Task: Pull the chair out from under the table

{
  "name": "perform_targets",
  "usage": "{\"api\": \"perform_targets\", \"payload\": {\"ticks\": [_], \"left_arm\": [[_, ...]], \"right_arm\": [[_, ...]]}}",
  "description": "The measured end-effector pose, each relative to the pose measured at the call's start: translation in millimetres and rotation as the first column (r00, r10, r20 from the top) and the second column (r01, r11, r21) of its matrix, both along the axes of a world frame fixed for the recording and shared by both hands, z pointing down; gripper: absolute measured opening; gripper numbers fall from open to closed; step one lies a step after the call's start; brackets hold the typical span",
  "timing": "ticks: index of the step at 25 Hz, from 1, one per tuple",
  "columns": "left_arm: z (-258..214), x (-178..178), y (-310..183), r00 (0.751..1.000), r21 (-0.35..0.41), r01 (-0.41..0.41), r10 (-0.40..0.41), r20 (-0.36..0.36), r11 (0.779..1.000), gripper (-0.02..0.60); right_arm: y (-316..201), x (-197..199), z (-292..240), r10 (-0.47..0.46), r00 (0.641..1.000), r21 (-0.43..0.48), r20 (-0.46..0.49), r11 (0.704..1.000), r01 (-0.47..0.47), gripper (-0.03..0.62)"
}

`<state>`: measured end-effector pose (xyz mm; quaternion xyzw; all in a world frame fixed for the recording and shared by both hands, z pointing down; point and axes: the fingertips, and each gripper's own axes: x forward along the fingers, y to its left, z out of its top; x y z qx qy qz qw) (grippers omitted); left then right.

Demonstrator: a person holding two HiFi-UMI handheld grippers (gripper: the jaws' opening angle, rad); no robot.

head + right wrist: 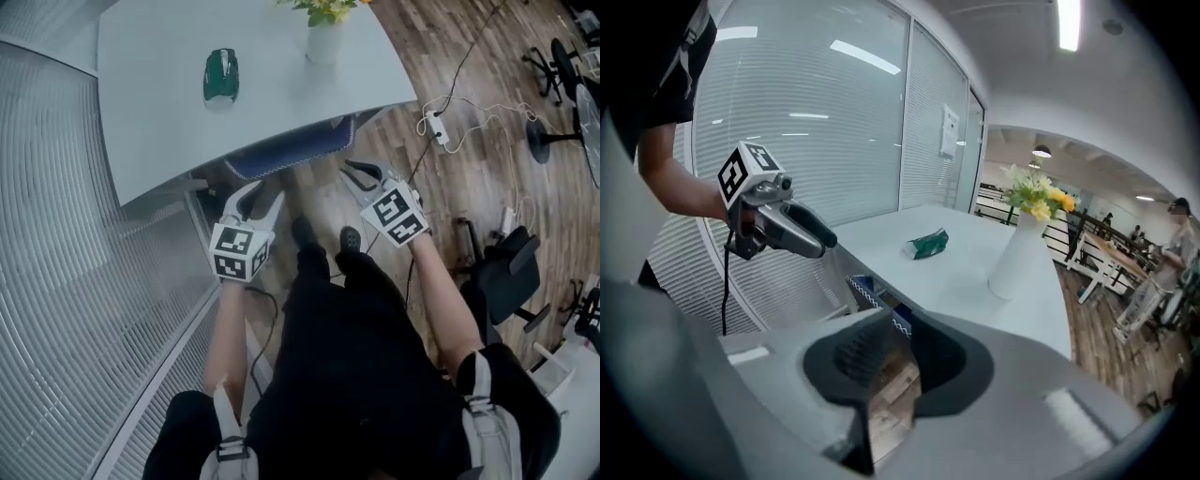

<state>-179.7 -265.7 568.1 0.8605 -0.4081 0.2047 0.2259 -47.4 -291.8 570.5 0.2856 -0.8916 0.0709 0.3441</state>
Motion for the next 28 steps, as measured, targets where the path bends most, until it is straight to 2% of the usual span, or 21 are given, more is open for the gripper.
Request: {"api": "perform_targets", "payload": {"ticks": [5,8,10,16,21,26,28], "left_arm": [[23,-2,-14,0.993,0.008,-0.050,0.049,0.111,0.999,0.169],[41,-6,-15,0.965,0.015,-0.107,0.100,0.242,0.994,0.178],[53,-8,-14,0.946,-0.001,-0.132,0.127,0.297,0.991,0.198],[89,-10,-21,0.898,-0.049,-0.197,0.200,0.391,0.979,0.229],[112,-8,-29,0.857,-0.072,-0.242,0.248,0.452,0.968,0.232],[121,-8,-38,0.872,-0.079,-0.226,0.238,0.427,0.971,0.231],[125,-8,-39,0.861,-0.080,-0.234,0.245,0.446,0.969,0.231]], "right_arm": [[-4,-11,29,-0.062,0.995,-0.032,-0.073,0.998,0.060,0.072],[-6,-14,48,-0.112,0.985,-0.044,-0.128,0.993,0.107,0.108],[-12,-13,56,-0.124,0.979,-0.028,-0.165,0.992,0.121,0.138],[-32,-15,86,-0.190,0.935,0.023,-0.300,0.978,0.206,0.153],[-38,-14,111,-0.257,0.885,0.017,-0.388,0.958,0.286,0.153],[-41,-13,125,-0.280,0.870,-0.016,-0.405,0.954,0.299,0.149],[-44,-12,128,-0.279,0.866,-0.018,-0.415,0.954,0.299,0.138]]}}
